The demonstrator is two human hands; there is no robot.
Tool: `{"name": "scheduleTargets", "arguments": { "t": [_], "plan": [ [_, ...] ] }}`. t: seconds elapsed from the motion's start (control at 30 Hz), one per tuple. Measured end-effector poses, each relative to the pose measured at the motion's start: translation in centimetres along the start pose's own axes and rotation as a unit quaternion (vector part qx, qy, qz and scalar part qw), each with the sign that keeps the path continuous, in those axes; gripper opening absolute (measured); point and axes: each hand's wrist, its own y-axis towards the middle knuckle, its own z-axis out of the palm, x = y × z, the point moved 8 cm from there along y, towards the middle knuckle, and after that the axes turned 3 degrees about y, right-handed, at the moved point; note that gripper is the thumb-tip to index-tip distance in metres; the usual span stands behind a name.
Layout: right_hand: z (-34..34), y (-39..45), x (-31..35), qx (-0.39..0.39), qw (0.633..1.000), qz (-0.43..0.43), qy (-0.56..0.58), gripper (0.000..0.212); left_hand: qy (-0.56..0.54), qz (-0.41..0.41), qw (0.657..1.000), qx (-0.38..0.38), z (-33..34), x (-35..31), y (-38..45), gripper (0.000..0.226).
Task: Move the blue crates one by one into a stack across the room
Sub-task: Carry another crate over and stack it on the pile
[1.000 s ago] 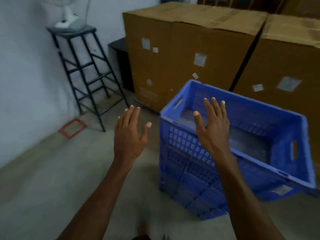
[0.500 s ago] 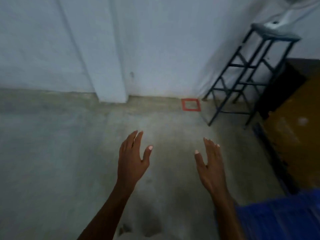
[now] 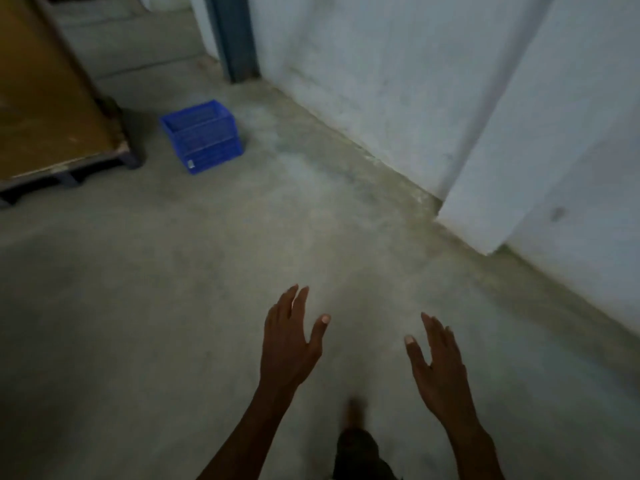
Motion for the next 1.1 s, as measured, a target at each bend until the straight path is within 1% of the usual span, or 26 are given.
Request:
{"name": "scheduleTargets", "arguments": {
  "t": [0.13, 0.23, 0.33, 0.43, 0.6, 0.73, 0.87, 1.1],
  "plan": [
    [6.2, 10.8, 5.7, 0.069, 0.996, -0.065, 0.002, 0.066, 0.011, -0.075, 0.996, -0.041, -1.7, 5.7, 6.8, 0.074],
    [10.4, 18.8, 10.4, 0.126, 0.988, -0.09, 0.009, 0.067, 0.029, -0.116, 0.991, -0.058, -2.2, 8.6, 12.7, 0.075],
    [13.6, 25.7, 15.7, 0.174, 0.975, -0.138, 0.0, 0.068, 0.034, -0.158, 0.983, -0.087, -3.5, 10.5, 18.3, 0.075],
    [16.1, 32.6, 21.3, 0.194, 0.962, -0.187, -0.029, 0.065, 0.038, -0.198, 0.973, -0.116, -5.0, 12.3, 24.1, 0.075],
    [20.6, 43.0, 28.4, 0.217, 0.95, -0.219, -0.038, 0.062, 0.037, -0.244, 0.96, -0.132, -6.4, 16.0, 33.5, 0.079],
    [25.7, 51.6, 33.2, 0.229, 0.945, -0.228, -0.052, 0.062, 0.039, -0.252, 0.957, -0.14, -7.0, 20.9, 42.8, 0.078],
    [30.3, 60.0, 38.2, 0.223, 0.947, -0.224, -0.062, 0.064, 0.039, -0.243, 0.958, -0.144, -8.5, 25.8, 53.5, 0.076],
    [35.0, 73.2, 47.3, 0.217, 0.955, -0.196, -0.054, 0.064, 0.056, -0.203, 0.968, -0.135, -12.3, 31.4, 72.4, 0.073]
  ]
}}
